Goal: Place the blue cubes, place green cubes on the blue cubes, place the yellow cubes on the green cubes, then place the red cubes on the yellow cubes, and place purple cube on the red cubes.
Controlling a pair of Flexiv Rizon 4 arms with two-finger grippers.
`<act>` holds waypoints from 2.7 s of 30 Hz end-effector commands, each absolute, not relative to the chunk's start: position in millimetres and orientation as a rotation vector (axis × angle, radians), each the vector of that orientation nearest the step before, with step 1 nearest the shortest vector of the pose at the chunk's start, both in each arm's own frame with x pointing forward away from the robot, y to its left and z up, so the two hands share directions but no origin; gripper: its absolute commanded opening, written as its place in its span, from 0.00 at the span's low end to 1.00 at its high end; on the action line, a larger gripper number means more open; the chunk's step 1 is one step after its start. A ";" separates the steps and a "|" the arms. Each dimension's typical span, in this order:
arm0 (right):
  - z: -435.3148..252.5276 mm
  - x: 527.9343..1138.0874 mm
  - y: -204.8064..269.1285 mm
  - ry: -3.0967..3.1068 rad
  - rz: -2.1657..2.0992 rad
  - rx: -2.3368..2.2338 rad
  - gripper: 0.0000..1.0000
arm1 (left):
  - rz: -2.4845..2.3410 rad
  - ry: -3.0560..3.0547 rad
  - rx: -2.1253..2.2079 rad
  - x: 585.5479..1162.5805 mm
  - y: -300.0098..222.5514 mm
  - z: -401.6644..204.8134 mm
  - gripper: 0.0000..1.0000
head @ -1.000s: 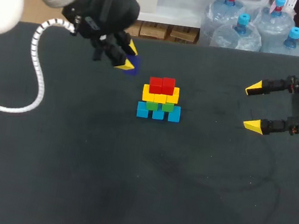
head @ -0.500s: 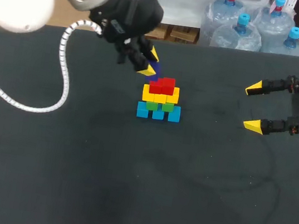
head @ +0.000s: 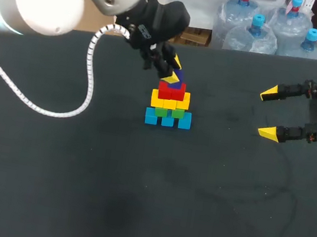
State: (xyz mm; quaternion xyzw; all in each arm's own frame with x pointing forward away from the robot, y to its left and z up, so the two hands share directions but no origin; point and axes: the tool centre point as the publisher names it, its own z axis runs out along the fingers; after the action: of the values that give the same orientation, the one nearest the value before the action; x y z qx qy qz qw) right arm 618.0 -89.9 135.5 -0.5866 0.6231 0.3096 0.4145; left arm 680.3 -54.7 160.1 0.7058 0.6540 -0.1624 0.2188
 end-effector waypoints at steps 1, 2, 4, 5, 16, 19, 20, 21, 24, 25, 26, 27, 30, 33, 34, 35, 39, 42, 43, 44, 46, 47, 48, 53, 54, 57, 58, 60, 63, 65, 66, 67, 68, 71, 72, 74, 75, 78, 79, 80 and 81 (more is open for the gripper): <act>135.8 617.5 -89.9 1.567 0.777 -1.474 1.00 | -0.461 1.823 1.951 690.7 -61.0 151.9 0.00; 135.8 617.5 -89.9 1.567 0.777 -1.474 1.00 | -0.464 1.827 1.946 692.0 -61.7 150.6 0.00; 135.8 617.5 -89.9 1.567 0.777 -1.474 1.00 | -0.467 1.828 1.943 694.1 -63.2 148.4 0.00; 135.8 617.5 -89.9 1.567 0.777 -1.474 1.00 | -0.467 1.828 1.942 695.2 -64.2 147.1 0.00; 135.8 617.5 -89.9 1.567 0.777 -1.474 1.00 | -0.458 1.855 1.917 706.6 -59.2 140.3 0.00; 135.8 617.5 -89.9 1.567 0.777 -1.474 1.00 | -0.456 1.862 1.918 707.0 -57.8 138.7 0.00; 135.8 617.5 -89.9 1.567 0.777 -1.474 1.00 | -0.456 1.864 1.918 707.2 -57.3 137.9 0.00; 135.8 617.5 -89.9 1.567 0.777 -1.474 1.00 | -0.456 1.865 1.918 707.4 -56.9 137.5 0.00; 135.8 617.5 -89.9 1.567 0.777 -1.474 1.00 | -0.456 1.870 1.917 708.0 -56.1 137.0 0.00; 135.8 617.5 -89.9 1.567 0.777 -1.474 1.00 | -0.456 1.871 1.916 708.3 -55.8 136.9 0.00; 135.8 617.5 -89.9 1.567 0.777 -1.474 1.00 | -0.456 1.872 1.915 708.4 -55.7 136.9 0.00; 135.8 617.5 -89.9 1.567 0.777 -1.474 1.00 | -0.455 1.872 1.915 708.6 -55.8 136.7 0.00; 135.8 617.5 -89.9 1.567 0.777 -1.474 1.00 | -0.456 1.875 1.916 709.3 -55.6 135.6 0.00; 135.8 617.5 -89.9 1.567 0.777 -1.474 1.00 | -0.458 1.877 1.915 709.6 -55.7 134.5 0.00; 135.8 617.5 -89.9 1.567 0.777 -1.474 1.00 | -0.459 1.878 1.915 709.7 -55.7 134.1 0.00; 135.8 617.5 -89.9 1.567 0.777 -1.474 1.00 | -0.459 1.879 1.915 709.8 -55.4 133.5 0.00; 135.8 617.5 -89.9 1.567 0.777 -1.474 1.00 | -0.462 1.884 1.912 710.1 -54.2 132.0 0.00; 135.8 617.5 -89.9 1.567 0.777 -1.474 1.00 | -0.461 1.887 1.911 710.2 -54.1 131.8 0.00; 135.8 617.5 -89.9 1.567 0.777 -1.474 1.00 | -0.461 1.887 1.911 710.4 -53.9 131.6 0.00; 135.8 617.5 -89.9 1.567 0.777 -1.474 1.00 | -0.461 1.888 1.912 710.5 -53.9 131.4 0.00; 135.8 617.5 -89.9 1.567 0.777 -1.474 1.00 | -0.461 1.889 1.912 710.7 -53.9 131.2 0.00; 135.8 617.5 -89.9 1.567 0.777 -1.474 1.00 | -0.462 1.890 1.912 710.8 -53.9 130.8 0.00; 135.8 617.5 -89.9 1.567 0.777 -1.474 1.00 | -0.463 1.892 1.911 711.0 -53.8 130.5 0.00; 135.8 617.5 -89.9 1.567 0.777 -1.474 1.00 | -0.466 1.896 1.912 711.0 -54.4 128.4 0.00; 135.8 617.5 -89.9 1.567 0.777 -1.474 1.00 | -0.467 1.897 1.912 711.1 -54.5 128.2 0.00; 135.8 617.5 -89.9 1.567 0.777 -1.474 1.00 | -0.467 1.897 1.914 712.0 -55.5 128.1 0.00; 135.8 617.5 -89.9 1.567 0.777 -1.474 1.00 | -0.467 1.897 1.914 712.3 -55.6 128.3 0.00; 135.8 617.5 -89.9 1.567 0.777 -1.474 1.00 | -0.467 1.897 1.915 712.7 -56.1 128.5 0.00; 135.8 617.5 -89.9 1.567 0.777 -1.474 1.00 | -0.468 1.899 1.914 713.3 -56.3 128.1 0.00; 135.8 617.5 -89.9 1.567 0.777 -1.474 1.00 | -0.468 1.901 1.915 713.3 -56.3 128.0 0.00; 135.8 617.5 -89.9 1.567 0.777 -1.474 1.00 | -0.469 1.902 1.914 713.2 -56.3 128.0 0.00; 135.8 617.5 -89.9 1.567 0.777 -1.474 1.00 | -0.468 1.904 1.914 713.1 -56.1 127.8 0.00; 135.8 617.5 -89.9 1.567 0.777 -1.474 1.00 | -0.468 1.905 1.914 713.0 -56.0 127.7 0.00; 135.8 617.5 -89.9 1.567 0.777 -1.474 1.00 | -0.469 1.907 1.914 713.0 -55.5 127.4 0.05; 135.8 617.5 -89.9 1.567 0.777 -1.474 1.00 | -0.469 1.908 1.913 713.2 -55.3 127.2 0.11; 135.8 617.5 -89.9 1.567 0.777 -1.474 1.00 | -0.470 1.910 1.911 713.4 -54.9 126.9 0.13; 135.8 617.5 -89.9 1.567 0.777 -1.474 1.00 | -0.469 1.910 1.912 713.5 -54.9 126.7 0.13; 135.8 617.5 -89.9 1.567 0.777 -1.474 1.00 | -0.469 1.913 1.913 713.7 -54.2 126.1 0.20; 135.8 617.5 -89.9 1.567 0.777 -1.474 1.00 | -0.469 1.913 1.912 713.7 -54.2 126.1 0.20; 135.8 617.5 -89.9 1.567 0.777 -1.474 1.00 | -0.468 1.913 1.912 713.7 -54.1 126.1 0.19; 135.8 617.5 -89.9 1.567 0.777 -1.474 1.00 | -0.468 1.913 1.912 713.8 -54.0 126.2 0.20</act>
State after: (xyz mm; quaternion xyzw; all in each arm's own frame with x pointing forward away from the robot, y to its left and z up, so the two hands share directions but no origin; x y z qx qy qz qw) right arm 618.0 -89.9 135.5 -0.5866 0.6231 0.3096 0.4144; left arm 712.0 -52.6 125.8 0.6828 0.6823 -0.1680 0.2000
